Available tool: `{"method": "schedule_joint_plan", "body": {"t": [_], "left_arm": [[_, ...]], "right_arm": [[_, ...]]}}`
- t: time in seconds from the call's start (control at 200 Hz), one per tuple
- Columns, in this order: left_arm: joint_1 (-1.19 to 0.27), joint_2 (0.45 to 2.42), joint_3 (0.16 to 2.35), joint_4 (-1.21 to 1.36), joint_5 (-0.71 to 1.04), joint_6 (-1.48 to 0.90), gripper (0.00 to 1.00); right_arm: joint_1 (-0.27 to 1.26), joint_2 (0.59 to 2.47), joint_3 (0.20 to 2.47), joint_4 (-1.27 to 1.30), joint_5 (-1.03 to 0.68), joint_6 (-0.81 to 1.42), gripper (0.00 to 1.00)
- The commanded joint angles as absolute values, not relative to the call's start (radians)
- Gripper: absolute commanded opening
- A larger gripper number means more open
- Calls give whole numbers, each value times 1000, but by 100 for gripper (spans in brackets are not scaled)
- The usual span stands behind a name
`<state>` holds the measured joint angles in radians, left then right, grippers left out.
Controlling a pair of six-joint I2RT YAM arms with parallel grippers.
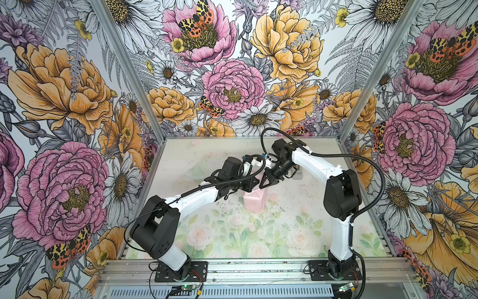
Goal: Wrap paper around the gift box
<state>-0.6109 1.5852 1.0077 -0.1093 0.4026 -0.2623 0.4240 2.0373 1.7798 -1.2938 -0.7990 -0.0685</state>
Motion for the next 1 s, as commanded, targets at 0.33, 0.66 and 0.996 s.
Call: {"method": "schedule_joint_plan", "body": {"t": [0.33, 0.66, 0.996], "left_arm": [[-589, 1605, 935, -113, 328, -274, 4], [-590, 1605, 933, -113, 322, -273, 4], [-591, 1604, 932, -111, 319, -271, 4]], "right_arm": [[417, 2045, 1789, -1289, -695, -51, 9], [418, 1995, 1779, -1287, -689, -37, 11], [417, 1977, 1751, -1287, -683, -34, 10]]}}
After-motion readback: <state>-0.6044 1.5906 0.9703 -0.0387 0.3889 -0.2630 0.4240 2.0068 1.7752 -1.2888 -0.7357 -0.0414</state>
